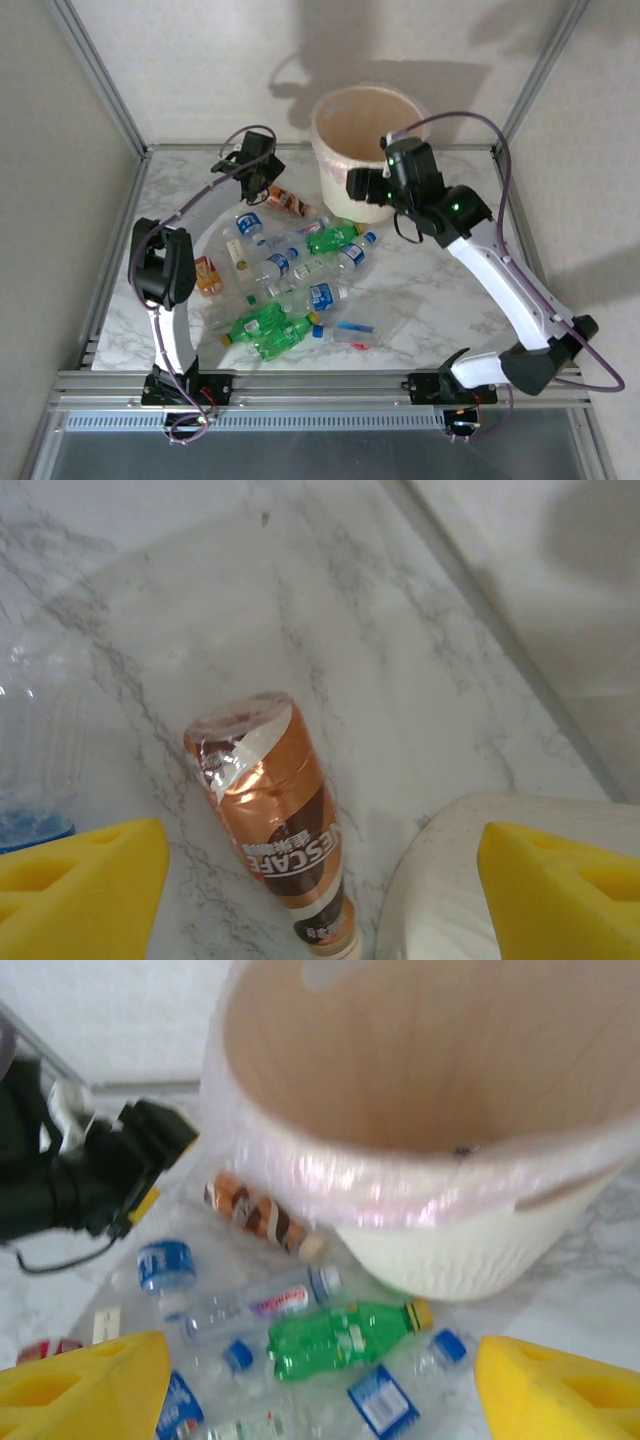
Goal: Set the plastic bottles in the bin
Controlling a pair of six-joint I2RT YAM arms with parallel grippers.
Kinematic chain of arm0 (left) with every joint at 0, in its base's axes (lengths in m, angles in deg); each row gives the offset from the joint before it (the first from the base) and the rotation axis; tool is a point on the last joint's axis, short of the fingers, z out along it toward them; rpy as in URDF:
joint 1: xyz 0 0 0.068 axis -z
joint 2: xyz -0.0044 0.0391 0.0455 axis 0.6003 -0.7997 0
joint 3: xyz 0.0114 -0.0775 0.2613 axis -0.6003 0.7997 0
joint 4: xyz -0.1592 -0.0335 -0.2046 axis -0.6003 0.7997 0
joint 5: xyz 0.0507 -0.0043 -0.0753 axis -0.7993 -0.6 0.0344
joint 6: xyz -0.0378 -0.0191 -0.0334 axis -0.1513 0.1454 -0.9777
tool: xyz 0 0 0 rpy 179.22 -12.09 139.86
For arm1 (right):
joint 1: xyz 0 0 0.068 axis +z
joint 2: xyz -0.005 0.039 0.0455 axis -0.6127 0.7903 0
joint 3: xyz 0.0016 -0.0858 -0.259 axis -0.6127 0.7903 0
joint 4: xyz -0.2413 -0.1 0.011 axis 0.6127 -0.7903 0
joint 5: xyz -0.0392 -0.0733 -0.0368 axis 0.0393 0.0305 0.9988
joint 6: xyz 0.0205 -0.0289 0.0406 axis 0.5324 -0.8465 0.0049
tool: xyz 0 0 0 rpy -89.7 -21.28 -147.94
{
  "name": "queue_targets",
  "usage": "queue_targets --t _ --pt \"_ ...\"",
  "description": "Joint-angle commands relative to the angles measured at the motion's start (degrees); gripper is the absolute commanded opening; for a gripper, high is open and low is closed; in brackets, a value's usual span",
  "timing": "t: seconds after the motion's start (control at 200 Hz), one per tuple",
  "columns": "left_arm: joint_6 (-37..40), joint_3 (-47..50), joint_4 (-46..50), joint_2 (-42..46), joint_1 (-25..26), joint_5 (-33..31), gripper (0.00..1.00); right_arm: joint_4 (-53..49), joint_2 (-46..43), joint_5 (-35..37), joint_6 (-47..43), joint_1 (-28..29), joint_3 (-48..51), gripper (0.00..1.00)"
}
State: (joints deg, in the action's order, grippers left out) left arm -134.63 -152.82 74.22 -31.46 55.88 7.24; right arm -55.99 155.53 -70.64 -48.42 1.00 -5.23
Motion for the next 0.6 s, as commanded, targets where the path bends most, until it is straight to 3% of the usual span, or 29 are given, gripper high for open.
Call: queue_targets --t 0.0,0.255,0.33,0.591 --pt "-4.2 -0.9 3.3 -2.2 0.6 1.0 0.82 2.0 -4.2 1.1 1.3 0.8 4.2 0.8" --pt "-5.8 -6.9 5.3 -8.0 1.6 1.1 0.84 2.7 -7.2 0.3 4.1 2.8 9.1 0.8" --pt "-6.2 -8.7 6.9 -10.0 1.9 0.1 0.95 3.0 -7.6 0.3 4.5 3.0 9.8 0.8" --pt "-7.0 -12.6 7.8 -15.3 2.4 -0.1 0.93 3.0 -7.7 -0.2 4.0 3.1 9.3 0.8"
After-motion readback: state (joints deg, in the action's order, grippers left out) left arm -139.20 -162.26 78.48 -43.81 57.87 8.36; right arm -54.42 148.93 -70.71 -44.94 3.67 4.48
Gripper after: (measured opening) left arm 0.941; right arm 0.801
